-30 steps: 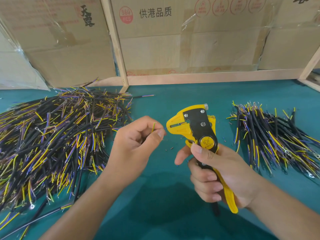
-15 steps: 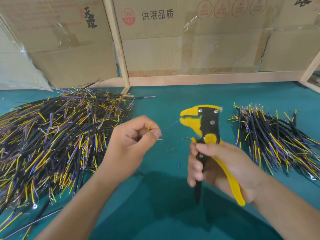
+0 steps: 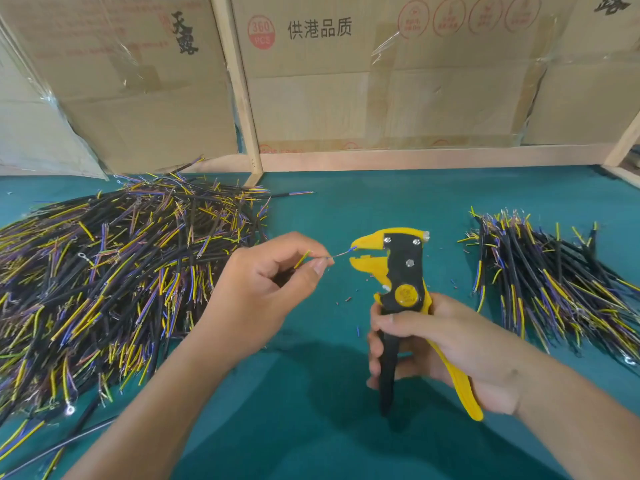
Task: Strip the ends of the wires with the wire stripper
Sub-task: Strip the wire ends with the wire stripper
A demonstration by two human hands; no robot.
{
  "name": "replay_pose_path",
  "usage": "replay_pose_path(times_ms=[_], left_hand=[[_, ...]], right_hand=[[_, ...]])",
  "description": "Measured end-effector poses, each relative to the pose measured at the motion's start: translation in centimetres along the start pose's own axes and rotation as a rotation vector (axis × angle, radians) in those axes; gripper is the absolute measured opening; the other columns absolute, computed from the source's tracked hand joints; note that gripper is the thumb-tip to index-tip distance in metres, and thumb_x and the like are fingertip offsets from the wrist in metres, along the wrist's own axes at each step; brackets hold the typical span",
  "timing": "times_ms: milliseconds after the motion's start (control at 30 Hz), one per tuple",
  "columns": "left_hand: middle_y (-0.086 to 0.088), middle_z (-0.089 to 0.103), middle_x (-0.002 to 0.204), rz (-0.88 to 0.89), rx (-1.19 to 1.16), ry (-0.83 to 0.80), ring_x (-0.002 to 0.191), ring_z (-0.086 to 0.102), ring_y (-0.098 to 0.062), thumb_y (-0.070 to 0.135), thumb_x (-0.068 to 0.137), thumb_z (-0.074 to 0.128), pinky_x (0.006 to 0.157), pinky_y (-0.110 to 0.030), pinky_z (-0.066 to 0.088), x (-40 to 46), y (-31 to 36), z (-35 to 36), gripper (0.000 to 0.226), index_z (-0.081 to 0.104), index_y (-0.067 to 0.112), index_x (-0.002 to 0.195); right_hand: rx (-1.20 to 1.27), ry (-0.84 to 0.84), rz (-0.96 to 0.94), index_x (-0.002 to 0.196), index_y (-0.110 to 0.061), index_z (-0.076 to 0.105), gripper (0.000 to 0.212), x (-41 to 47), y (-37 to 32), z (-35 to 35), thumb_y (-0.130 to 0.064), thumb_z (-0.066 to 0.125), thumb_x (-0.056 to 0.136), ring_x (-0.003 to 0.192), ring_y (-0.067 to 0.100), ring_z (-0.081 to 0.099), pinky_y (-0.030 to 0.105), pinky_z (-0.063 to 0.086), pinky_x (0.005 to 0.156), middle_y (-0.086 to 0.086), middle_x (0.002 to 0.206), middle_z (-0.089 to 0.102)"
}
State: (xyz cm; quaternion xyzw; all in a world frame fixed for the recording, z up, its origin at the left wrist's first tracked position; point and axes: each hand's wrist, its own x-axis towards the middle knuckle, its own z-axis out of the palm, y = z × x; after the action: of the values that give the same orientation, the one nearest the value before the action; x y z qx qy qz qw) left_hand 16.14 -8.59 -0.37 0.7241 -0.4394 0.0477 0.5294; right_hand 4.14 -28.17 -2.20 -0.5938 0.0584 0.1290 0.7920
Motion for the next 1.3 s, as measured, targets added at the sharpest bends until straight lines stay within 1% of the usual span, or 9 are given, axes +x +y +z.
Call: replay_pose_path(times_ms=[100, 167, 300, 433, 600, 733, 867, 1067, 1300], left_hand=[[0.011, 0.04, 0.056, 0.032, 0.102, -0.016, 0.05, 0.026, -0.007, 0.027, 0.094, 0.059, 0.048, -0.016, 0.023, 0.0, -0.1, -0.3, 0.013, 0.07, 0.022, 0.092], [0.007, 0.043, 0.059, 0.063, 0.176, -0.02, 0.049, 0.028, -0.009, 0.024, 0.094, 0.06, 0.048, -0.015, 0.024, 0.0, 0.0, -0.4, 0.012, 0.07, 0.019, 0.09], [0.0, 0.045, 0.059, 0.073, 0.218, -0.047, 0.05, 0.029, -0.008, 0.015, 0.092, 0.063, 0.049, -0.015, 0.024, 0.0, 0.0, -0.5, 0.01, 0.066, 0.019, 0.084], [0.0, 0.041, 0.058, 0.067, 0.205, -0.04, 0.051, 0.028, -0.009, 0.015, 0.091, 0.063, 0.049, -0.015, 0.024, -0.1, 0.2, -0.3, 0.01, 0.065, 0.018, 0.082], [0.0, 0.039, 0.056, 0.053, 0.195, -0.013, 0.05, 0.027, -0.011, 0.012, 0.09, 0.063, 0.048, -0.015, 0.023, -0.1, 0.5, -0.2, 0.011, 0.066, 0.016, 0.081], [0.006, 0.039, 0.057, 0.055, 0.236, 0.003, 0.051, 0.03, -0.009, 0.02, 0.09, 0.061, 0.051, -0.015, 0.025, -0.1, 0.3, -0.1, 0.011, 0.064, 0.021, 0.08], [0.001, 0.044, 0.058, 0.044, 0.254, 0.018, 0.053, 0.034, -0.015, 0.027, 0.089, 0.059, 0.052, -0.02, 0.027, -0.2, 0.2, 0.0, 0.01, 0.063, 0.022, 0.082], [0.001, 0.043, 0.06, 0.078, 0.232, 0.016, 0.051, 0.031, -0.009, 0.009, 0.088, 0.064, 0.05, -0.015, 0.026, -0.1, 0.6, -0.1, 0.011, 0.066, 0.015, 0.079], [0.006, 0.036, 0.058, 0.077, 0.179, -0.106, 0.051, 0.026, -0.008, 0.017, 0.095, 0.063, 0.049, -0.014, 0.023, -0.2, 0.3, -0.5, 0.012, 0.066, 0.016, 0.084]], right_hand=[[-0.063, -0.057, 0.018, 0.096, -0.004, 0.06, 0.013, -0.3, 0.0, 0.2, -0.014, 0.063, 0.089, 0.09, 0.04, 0.071, 0.047, 0.06, 0.078, 0.022, 0.103, 0.072], [-0.053, -0.065, -0.003, 0.093, -0.005, 0.061, 0.009, -0.3, 0.0, 0.3, -0.012, 0.061, 0.088, 0.088, 0.04, 0.071, 0.048, 0.059, 0.079, 0.023, 0.096, 0.071], [-0.041, -0.112, -0.036, 0.084, -0.007, 0.06, 0.004, -0.4, -0.2, 0.3, -0.009, 0.059, 0.088, 0.073, 0.033, 0.059, 0.047, 0.057, 0.076, 0.019, 0.078, 0.057], [-0.04, -0.15, -0.032, 0.084, -0.007, 0.059, 0.005, -0.6, -0.5, 0.4, -0.009, 0.059, 0.089, 0.071, 0.032, 0.056, 0.045, 0.055, 0.074, 0.018, 0.076, 0.053], [-0.034, -0.134, -0.012, 0.086, -0.005, 0.06, 0.014, -0.8, -0.4, 0.5, -0.018, 0.063, 0.091, 0.069, 0.032, 0.056, 0.047, 0.055, 0.073, 0.019, 0.075, 0.054], [-0.032, -0.123, -0.013, 0.084, -0.007, 0.062, 0.016, -0.8, -0.5, 0.7, -0.021, 0.065, 0.089, 0.067, 0.032, 0.056, 0.046, 0.056, 0.071, 0.017, 0.073, 0.054], [-0.023, -0.087, -0.001, 0.077, -0.012, 0.059, 0.025, -0.8, -0.4, 0.7, -0.031, 0.07, 0.089, 0.059, 0.029, 0.048, 0.044, 0.053, 0.066, 0.011, 0.066, 0.047], [-0.006, -0.104, -0.001, 0.071, -0.013, 0.055, 0.035, -0.8, -0.3, 0.9, -0.039, 0.072, 0.084, 0.053, 0.025, 0.043, 0.041, 0.051, 0.061, 0.008, 0.062, 0.039], [-0.031, 0.042, -0.003, 0.064, -0.015, 0.044, 0.047, -0.5, 0.2, 1.6, -0.047, 0.076, 0.079, 0.041, 0.019, 0.027, 0.028, 0.035, 0.046, 0.004, 0.054, 0.028]])
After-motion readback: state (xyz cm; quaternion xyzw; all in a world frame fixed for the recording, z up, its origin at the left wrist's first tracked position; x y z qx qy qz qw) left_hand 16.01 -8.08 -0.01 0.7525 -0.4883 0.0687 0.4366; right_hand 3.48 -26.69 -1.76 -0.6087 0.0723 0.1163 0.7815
